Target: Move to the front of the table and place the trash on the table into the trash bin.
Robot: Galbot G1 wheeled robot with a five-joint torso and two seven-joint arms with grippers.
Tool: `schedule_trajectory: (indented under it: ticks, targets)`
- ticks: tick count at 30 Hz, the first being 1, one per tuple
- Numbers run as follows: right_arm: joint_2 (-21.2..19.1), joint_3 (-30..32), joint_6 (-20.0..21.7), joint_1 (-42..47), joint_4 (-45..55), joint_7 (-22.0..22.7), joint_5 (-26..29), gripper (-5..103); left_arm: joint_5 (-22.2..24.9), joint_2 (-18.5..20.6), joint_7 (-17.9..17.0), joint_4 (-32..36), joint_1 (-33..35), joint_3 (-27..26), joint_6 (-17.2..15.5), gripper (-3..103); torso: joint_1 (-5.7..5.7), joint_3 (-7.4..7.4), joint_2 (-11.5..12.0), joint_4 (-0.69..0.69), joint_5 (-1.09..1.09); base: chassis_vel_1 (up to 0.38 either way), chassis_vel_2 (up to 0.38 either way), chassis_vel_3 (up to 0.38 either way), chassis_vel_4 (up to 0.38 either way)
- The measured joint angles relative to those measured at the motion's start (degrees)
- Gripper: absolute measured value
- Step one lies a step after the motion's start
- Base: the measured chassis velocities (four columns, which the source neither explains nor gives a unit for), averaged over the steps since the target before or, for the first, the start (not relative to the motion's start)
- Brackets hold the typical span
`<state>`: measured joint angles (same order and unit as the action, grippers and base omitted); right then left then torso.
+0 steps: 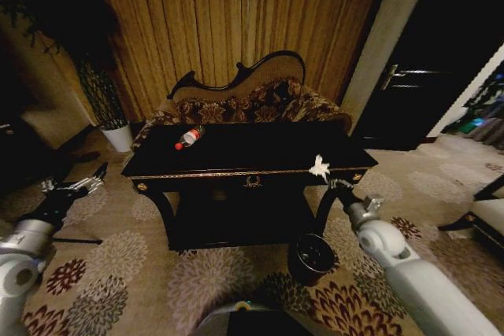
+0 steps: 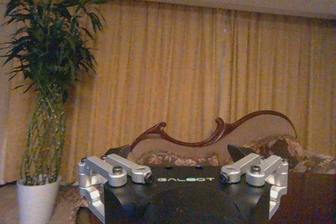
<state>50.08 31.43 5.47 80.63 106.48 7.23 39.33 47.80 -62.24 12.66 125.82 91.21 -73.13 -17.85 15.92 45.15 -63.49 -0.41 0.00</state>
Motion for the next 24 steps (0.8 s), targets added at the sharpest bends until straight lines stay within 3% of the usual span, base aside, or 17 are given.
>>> schedule_trajectory:
  ticks: [2,9,24]
  targets:
    - [2.2,-1.5,0.1,2.5,-4.6,0.0,-5.2,0,0.0,-0.2,0.5,0.0,0.0,0.0,0.5,100,0.02,0.01,0.0,0.00,0.00,0.000,0.000,0.000,0.000]
    - [5.0,-4.7,-0.6,0.0,-15.3,-0.4,-14.1,0,0.2,-0.3,0.7,0.5,0.0,-0.2,0.6,100,0.02,0.01,0.0,0.00,0.00,0.000,0.000,0.000,0.000]
    - [9.9,-6.7,-2.3,-6.6,-37.0,-2.8,-21.1,0,1.2,-0.8,2.0,0.5,1.0,-1.4,1.7,100,0.02,0.02,0.0,0.00,0.00,0.000,0.000,0.000,0.000]
